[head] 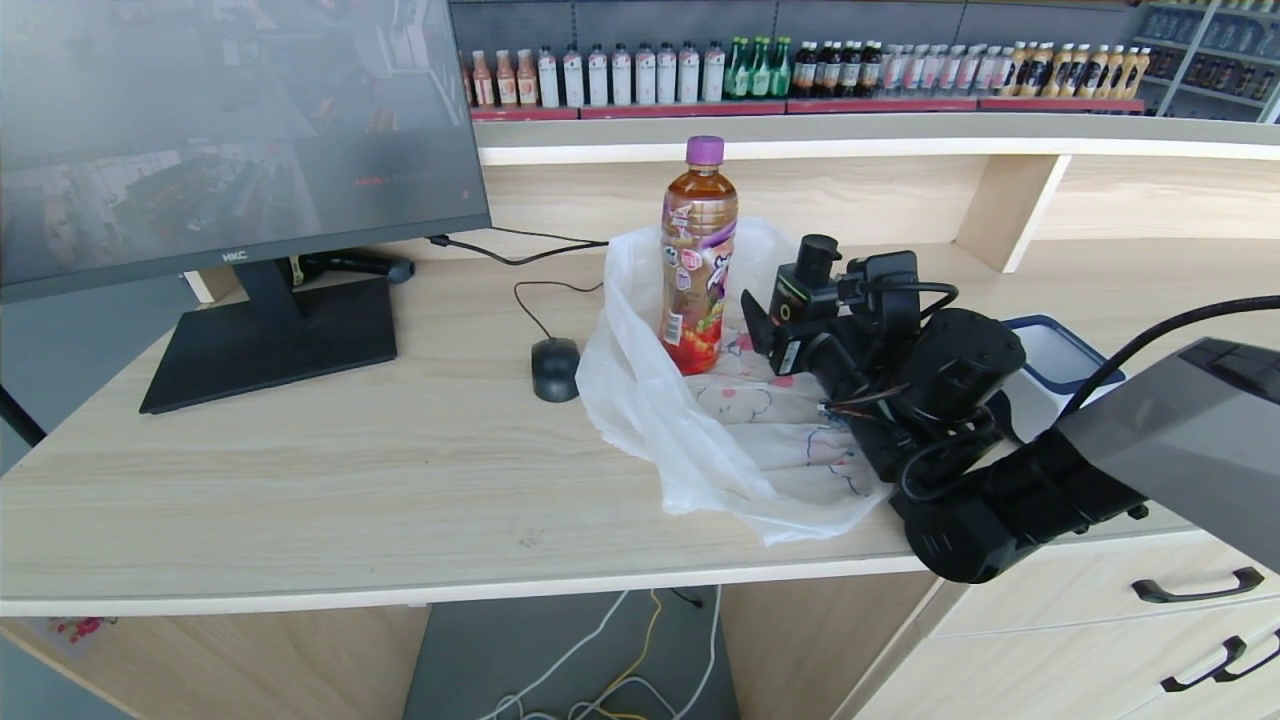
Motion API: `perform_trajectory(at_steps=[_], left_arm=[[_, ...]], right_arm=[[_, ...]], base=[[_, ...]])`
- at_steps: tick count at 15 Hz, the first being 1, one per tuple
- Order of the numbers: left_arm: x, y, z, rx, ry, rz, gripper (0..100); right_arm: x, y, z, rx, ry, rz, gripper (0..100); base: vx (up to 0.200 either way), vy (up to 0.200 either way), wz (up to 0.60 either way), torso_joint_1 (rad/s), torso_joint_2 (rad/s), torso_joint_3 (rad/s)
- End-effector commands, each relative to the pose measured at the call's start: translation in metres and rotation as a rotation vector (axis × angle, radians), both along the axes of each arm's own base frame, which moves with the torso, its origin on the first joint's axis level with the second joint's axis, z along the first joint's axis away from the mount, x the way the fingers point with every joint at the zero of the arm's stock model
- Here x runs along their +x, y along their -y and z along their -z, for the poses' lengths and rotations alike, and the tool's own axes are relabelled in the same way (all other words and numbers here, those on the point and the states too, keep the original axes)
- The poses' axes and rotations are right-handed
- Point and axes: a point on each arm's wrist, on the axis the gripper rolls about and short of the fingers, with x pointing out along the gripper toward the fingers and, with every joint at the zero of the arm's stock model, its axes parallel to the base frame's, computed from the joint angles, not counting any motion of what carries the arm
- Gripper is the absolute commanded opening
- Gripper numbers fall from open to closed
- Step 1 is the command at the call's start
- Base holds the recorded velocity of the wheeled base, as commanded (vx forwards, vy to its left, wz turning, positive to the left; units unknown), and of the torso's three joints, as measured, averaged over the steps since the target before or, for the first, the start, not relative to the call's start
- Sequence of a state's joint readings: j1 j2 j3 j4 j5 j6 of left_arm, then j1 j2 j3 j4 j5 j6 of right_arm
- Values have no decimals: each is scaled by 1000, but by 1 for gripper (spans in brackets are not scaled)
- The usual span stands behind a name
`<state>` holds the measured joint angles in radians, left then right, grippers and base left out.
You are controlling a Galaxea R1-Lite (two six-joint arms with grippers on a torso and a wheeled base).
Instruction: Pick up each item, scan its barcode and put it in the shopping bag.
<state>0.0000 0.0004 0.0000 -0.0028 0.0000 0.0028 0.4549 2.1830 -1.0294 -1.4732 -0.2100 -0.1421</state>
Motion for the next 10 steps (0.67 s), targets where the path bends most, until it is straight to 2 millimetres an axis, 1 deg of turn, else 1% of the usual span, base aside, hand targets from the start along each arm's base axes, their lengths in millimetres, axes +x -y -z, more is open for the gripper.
perform_trajectory(at_steps=[1,7,10], left_arm=[[0,0,0,0,1,0,100],[0,0,0,0,1,0,100],[0,0,0,0,1,0,100]], right_arm=[[1,-1,4,-5,-9,0,100],[0,0,3,-3,-8,3,100],[-3,1,-2,1,-1,4,100]], base=[[0,0,0,0,0,0],[0,0,0,0,0,0],[0,0,0,0,0,0]])
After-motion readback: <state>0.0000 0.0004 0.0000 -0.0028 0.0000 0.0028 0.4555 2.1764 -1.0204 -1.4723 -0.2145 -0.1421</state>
